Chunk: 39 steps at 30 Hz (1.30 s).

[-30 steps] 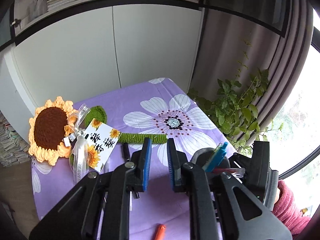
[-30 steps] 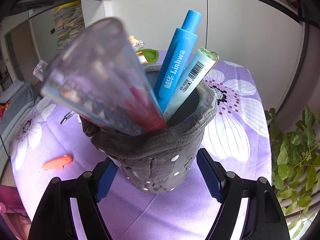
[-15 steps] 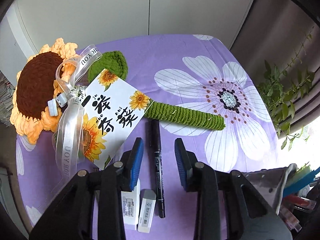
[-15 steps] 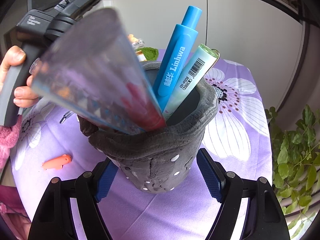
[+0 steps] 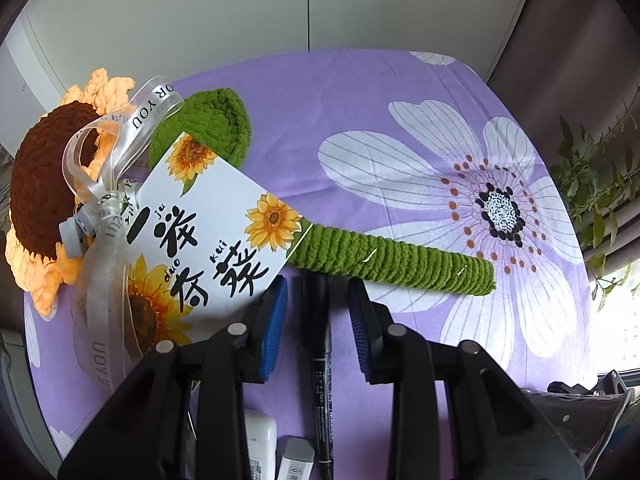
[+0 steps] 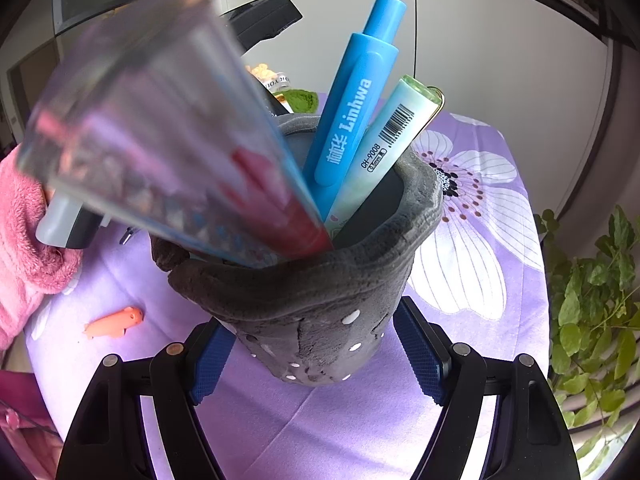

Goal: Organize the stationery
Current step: 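Move the left gripper to the black marker, grasp and lift it, then lower the black marker into the grey cup and open the left gripper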

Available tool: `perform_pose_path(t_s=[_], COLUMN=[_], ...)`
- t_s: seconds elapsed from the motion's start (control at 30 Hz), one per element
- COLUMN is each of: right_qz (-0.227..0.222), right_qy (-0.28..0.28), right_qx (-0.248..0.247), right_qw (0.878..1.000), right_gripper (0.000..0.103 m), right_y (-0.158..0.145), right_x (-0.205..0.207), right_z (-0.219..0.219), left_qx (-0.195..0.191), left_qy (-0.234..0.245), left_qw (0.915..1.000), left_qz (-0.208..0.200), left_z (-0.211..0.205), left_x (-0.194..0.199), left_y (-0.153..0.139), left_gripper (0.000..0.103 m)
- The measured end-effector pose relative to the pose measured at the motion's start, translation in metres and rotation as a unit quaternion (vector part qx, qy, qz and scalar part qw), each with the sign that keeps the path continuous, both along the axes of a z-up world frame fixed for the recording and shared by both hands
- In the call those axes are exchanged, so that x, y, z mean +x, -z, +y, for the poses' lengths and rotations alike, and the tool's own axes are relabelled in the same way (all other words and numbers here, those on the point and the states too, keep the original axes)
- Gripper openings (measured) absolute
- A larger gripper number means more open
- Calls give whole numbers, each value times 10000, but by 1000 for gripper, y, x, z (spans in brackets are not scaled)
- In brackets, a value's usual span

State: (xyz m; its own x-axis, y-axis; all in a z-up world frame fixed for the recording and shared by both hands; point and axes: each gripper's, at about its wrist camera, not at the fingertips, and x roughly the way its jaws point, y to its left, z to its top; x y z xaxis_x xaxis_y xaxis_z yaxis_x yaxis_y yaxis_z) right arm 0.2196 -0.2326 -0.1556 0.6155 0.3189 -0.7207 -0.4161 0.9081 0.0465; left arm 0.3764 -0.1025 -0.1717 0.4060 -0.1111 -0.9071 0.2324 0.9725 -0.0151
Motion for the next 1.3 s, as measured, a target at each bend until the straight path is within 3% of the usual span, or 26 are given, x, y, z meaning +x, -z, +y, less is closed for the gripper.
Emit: perform_pose_path(t_s=[0.03, 0.07, 0.2, 0.43, 0.63, 0.83, 1.03, 1.3], right_qz=[-2, 1, 5, 0, 0, -6, -10, 2], right_qy=[5, 8, 9, 10, 13, 19, 26, 30], right_qx=[-2, -1, 6, 1, 2, -6, -9, 18], right_qw=[10000, 10000, 10000, 10000, 10000, 10000, 10000, 10000], right_gripper=[79, 79, 79, 79, 79, 79, 79, 79], right_y=[0, 0, -1, -1, -1, 0, 0, 1], right_x=[0, 1, 1, 1, 1, 1, 1, 0], right_z=[0, 0, 0, 0, 0, 0, 0, -1], left_qx=[-18, -55, -243, -717, -1190, -1564, -1725, -1927], left_qy=[22, 30, 11, 224, 396, 750, 892, 918], left_qw=[10000, 10000, 9996, 9943, 9841, 9681, 9588, 9505], left_qz=[4, 33, -122, -751, -1258, -1809, -2071, -2258], left_z=[0, 1, 10, 22, 19, -8, -38, -61], left_x=[-1, -2, -16, -67, -96, -119, -116, -105], left_y=[0, 0, -15, -74, -119, -153, -163, -148], left_gripper=[14, 12, 12, 12, 12, 13, 13, 13])
